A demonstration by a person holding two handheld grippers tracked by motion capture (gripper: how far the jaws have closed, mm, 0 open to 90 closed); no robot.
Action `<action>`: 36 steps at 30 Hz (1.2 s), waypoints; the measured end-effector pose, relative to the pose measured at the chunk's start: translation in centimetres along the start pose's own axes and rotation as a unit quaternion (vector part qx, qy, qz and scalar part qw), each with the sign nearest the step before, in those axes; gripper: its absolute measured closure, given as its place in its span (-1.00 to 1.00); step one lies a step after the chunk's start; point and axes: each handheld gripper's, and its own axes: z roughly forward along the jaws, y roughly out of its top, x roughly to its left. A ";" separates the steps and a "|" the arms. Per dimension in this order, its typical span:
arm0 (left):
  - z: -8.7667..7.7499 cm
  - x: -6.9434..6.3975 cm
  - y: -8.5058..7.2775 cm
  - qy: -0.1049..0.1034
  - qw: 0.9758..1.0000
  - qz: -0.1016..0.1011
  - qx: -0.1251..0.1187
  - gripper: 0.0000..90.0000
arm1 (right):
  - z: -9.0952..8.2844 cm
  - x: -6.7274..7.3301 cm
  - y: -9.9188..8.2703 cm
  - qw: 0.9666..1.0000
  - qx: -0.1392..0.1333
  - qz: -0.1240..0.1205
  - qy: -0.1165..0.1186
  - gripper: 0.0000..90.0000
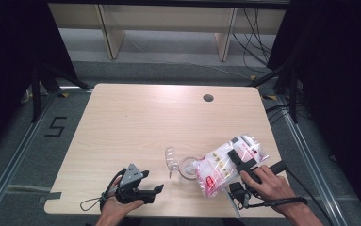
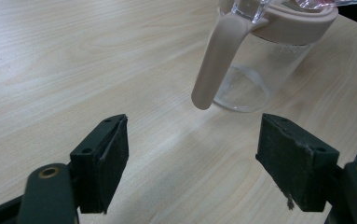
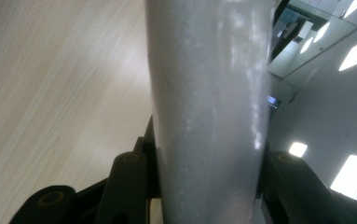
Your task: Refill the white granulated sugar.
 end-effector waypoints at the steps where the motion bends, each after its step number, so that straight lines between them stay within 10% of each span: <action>1: 0.0 0.0 0.0 0.000 1.000 0.001 0.000 -0.45 | 0.0 0.0 0.0 1.000 -0.001 0.000 0.000 0.42; 36: 0.0 0.0 0.0 0.000 1.000 0.000 0.000 -0.45 | 0.0 -0.4 0.0 0.999 -0.001 -0.040 -0.001 0.44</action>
